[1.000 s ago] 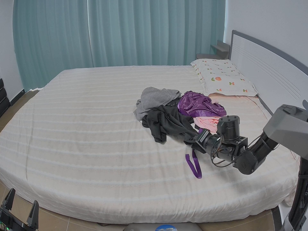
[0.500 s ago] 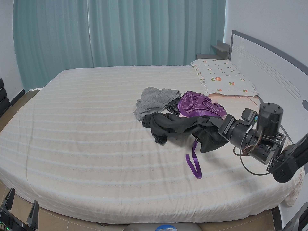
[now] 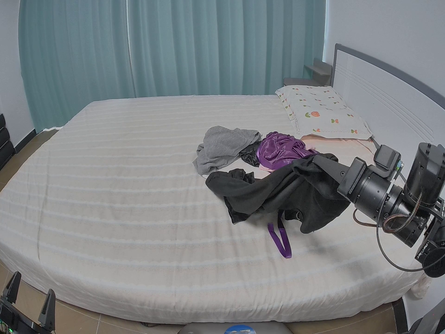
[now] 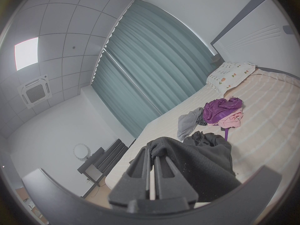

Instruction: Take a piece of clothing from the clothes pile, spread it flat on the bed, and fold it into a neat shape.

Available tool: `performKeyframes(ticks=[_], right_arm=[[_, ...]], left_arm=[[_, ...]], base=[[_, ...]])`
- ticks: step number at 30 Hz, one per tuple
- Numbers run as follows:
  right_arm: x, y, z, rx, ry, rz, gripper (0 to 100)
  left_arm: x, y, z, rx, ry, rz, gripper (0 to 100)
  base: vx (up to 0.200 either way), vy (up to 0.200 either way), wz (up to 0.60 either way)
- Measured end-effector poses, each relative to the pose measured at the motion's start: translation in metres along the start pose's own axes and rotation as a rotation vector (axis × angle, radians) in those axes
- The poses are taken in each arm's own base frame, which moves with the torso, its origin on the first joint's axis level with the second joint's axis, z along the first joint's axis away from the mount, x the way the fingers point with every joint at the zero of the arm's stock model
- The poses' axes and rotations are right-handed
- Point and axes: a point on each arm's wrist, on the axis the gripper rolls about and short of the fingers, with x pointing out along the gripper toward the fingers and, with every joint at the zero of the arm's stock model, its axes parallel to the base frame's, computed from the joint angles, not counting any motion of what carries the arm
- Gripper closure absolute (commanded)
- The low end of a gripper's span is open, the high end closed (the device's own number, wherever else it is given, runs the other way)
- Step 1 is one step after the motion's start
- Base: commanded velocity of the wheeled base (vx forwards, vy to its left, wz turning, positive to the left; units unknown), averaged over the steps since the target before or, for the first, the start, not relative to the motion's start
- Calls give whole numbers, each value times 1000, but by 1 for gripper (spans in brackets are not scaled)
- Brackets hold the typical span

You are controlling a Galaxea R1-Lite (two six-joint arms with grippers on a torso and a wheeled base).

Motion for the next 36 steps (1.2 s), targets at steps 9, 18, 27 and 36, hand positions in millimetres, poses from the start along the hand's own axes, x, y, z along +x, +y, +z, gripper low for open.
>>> performKeyframes(ticks=[9,18,27,36], right_arm=[[-8,5,3,2,-6,25,100],[-7,3,1,7,1,18,100],[-4,-5,-2,11,13,-13,100],[-4,-9,-1,9,6,-30,100]], left_arm=[[-3,0,18,-55,-79,8,0],[9,1,93,-129,-109,-37,0],[72,-7,97,-143,199,-186,0],[138,-27,82,-130,439,-275,0]], base=[[0,0,0],[0,0,0],[0,0,0],[0,0,0]])
